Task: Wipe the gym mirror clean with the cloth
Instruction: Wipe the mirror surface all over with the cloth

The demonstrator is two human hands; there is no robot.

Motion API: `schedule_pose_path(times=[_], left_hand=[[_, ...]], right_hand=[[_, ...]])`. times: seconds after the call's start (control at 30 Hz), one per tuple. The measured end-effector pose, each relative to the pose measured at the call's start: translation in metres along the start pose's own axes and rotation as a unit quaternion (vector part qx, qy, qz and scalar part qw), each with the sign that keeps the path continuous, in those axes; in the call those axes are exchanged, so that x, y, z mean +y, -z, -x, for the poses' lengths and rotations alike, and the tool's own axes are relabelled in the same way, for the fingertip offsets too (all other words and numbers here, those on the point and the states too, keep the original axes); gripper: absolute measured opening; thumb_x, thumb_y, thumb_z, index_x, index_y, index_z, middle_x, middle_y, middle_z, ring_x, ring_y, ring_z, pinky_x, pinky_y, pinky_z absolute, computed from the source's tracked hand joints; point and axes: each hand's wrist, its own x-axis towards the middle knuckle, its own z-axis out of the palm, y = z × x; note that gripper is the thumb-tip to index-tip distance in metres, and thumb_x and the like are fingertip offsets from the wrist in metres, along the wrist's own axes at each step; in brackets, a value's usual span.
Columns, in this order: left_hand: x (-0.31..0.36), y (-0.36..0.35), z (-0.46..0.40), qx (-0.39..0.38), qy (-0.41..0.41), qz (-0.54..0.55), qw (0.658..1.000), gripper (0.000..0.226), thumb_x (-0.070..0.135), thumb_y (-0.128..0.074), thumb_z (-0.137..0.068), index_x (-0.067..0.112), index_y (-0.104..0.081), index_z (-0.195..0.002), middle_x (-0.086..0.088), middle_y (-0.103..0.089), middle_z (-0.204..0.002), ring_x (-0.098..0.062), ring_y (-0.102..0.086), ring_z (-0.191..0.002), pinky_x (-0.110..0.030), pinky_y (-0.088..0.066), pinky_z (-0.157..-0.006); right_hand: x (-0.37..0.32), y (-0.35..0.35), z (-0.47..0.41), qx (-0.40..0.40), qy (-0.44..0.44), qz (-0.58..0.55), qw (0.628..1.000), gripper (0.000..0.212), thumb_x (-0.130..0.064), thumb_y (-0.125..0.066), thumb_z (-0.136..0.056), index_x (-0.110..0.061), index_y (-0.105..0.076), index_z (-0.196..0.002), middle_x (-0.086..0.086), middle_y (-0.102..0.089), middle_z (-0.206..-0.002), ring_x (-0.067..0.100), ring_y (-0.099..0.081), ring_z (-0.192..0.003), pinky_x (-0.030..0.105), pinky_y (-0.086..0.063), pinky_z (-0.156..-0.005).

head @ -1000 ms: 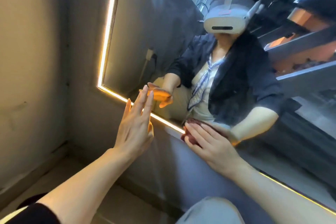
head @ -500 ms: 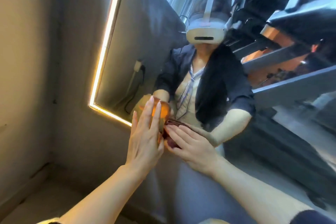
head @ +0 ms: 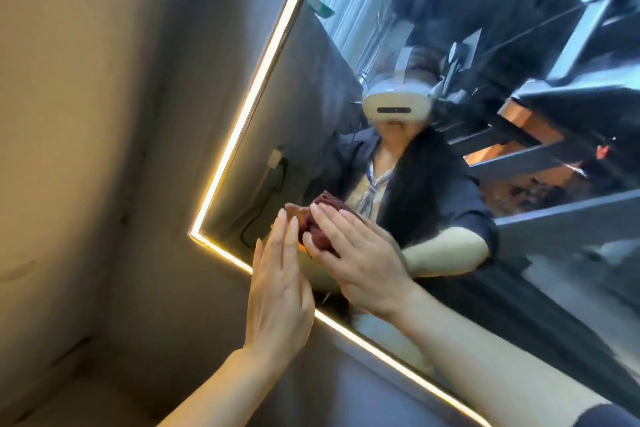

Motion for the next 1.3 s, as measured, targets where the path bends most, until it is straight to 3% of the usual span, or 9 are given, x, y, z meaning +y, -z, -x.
schedule_pose_path(times=[0.1, 0.2, 0.37, 0.5, 0.67, 0.77, 0.87, 1.0, 1.3], left_hand=[[0.007, 0.007, -0.016, 0.019, -0.018, 0.006, 1.000, 0.080, -0.004, -0.057, -0.090, 0.020, -0.022, -0.158, 0.009, -0.010, -0.166, 0.005, -0.002, -0.149, -0.050, -0.017, -0.124], [0.012, 0.015, -0.040, 0.049, -0.005, 0.029, 0.998, 0.075, -0.002, -0.056, -0.093, 0.024, -0.025, -0.156, 0.016, -0.017, -0.162, 0.017, -0.001, -0.143, -0.047, -0.019, -0.124], [0.004, 0.025, -0.058, 0.091, 0.041, 0.027, 0.995, 0.075, -0.003, -0.055, -0.094, 0.020, -0.022, -0.157, 0.005, -0.023, -0.163, -0.009, -0.022, -0.149, -0.047, -0.026, -0.122], [0.011, 0.030, -0.062, 0.089, 0.028, 0.023, 0.995, 0.074, -0.001, -0.057, -0.095, 0.019, -0.023, -0.157, 0.003, -0.025, -0.162, -0.012, -0.024, -0.150, -0.049, -0.030, -0.120], [0.042, 0.029, -0.072, 0.085, -0.020, -0.009, 0.996, 0.071, 0.000, -0.063, -0.091, 0.017, -0.034, -0.154, 0.003, -0.032, -0.159, -0.013, -0.028, -0.146, -0.052, -0.032, -0.118], [0.068, 0.014, -0.070, 0.063, -0.042, -0.037, 0.996, 0.073, 0.003, -0.068, -0.089, 0.014, -0.035, -0.153, -0.001, -0.034, -0.159, -0.020, -0.032, -0.146, -0.056, -0.034, -0.116], [0.092, -0.013, -0.061, 0.057, -0.088, -0.070, 0.992, 0.079, 0.001, -0.074, -0.083, 0.010, -0.037, -0.152, -0.006, -0.035, -0.158, -0.026, -0.032, -0.146, -0.058, -0.031, -0.117], [0.131, -0.068, -0.040, 0.048, -0.174, -0.084, 0.980, 0.071, 0.003, -0.064, -0.083, 0.007, -0.041, -0.149, -0.009, -0.034, -0.159, -0.025, -0.023, -0.150, -0.039, -0.007, -0.126], [0.188, -0.159, 0.029, 0.003, -0.253, -0.088, 0.963, 0.078, 0.010, -0.059, -0.074, 0.002, -0.040, -0.149, -0.013, -0.034, -0.159, -0.025, -0.024, -0.150, -0.050, -0.012, -0.122]], right_hand=[[0.061, 0.026, -0.041, 0.110, -0.128, 0.042, 0.985, 0.036, -0.017, -0.055, -0.101, -0.010, -0.052, -0.137, 0.026, -0.048, -0.147, 0.039, -0.041, -0.139, 0.050, -0.039, -0.114], [0.090, 0.040, -0.111, 0.229, -0.306, 0.082, 0.921, 0.040, -0.014, -0.053, -0.100, -0.010, -0.047, -0.139, 0.028, -0.045, -0.148, 0.042, -0.038, -0.142, 0.049, -0.029, -0.118], [0.041, 0.007, -0.143, 0.135, -0.179, 0.025, 0.974, 0.044, -0.014, -0.054, -0.095, -0.010, -0.051, -0.139, 0.025, -0.039, -0.154, 0.041, -0.033, -0.145, 0.051, -0.029, -0.119], [0.046, 0.015, -0.099, 0.032, 0.007, 0.000, 0.999, 0.040, -0.019, -0.067, -0.091, -0.012, -0.063, -0.131, 0.022, -0.047, -0.150, 0.039, -0.041, -0.142, 0.048, -0.029, -0.119], [0.106, 0.054, -0.092, 0.170, -0.262, 0.078, 0.947, 0.044, -0.011, -0.058, -0.094, -0.010, -0.048, -0.136, 0.026, -0.046, -0.148, 0.042, -0.039, -0.142, 0.049, -0.033, -0.116], [0.095, 0.051, -0.089, 0.189, -0.247, 0.068, 0.948, 0.046, -0.011, -0.057, -0.094, -0.013, -0.042, -0.137, 0.025, -0.045, -0.149, 0.041, -0.038, -0.143, 0.049, -0.028, -0.118], [0.098, 0.051, -0.032, 0.130, -0.146, 0.040, 0.980, 0.046, -0.019, -0.063, -0.090, -0.012, -0.052, -0.135, 0.025, -0.046, -0.148, 0.040, -0.040, -0.141, 0.051, -0.034, -0.117], [0.141, 0.084, 0.077, 0.183, -0.223, 0.109, 0.951, 0.039, -0.012, -0.055, -0.096, -0.013, -0.046, -0.134, 0.025, -0.047, -0.148, 0.038, -0.040, -0.142, 0.048, -0.034, -0.118], [0.147, 0.112, 0.292, 0.158, -0.386, 0.163, 0.894, 0.040, -0.013, -0.061, -0.098, -0.008, -0.043, -0.134, 0.034, -0.045, -0.144, 0.047, -0.040, -0.138, 0.051, -0.034, -0.118]])
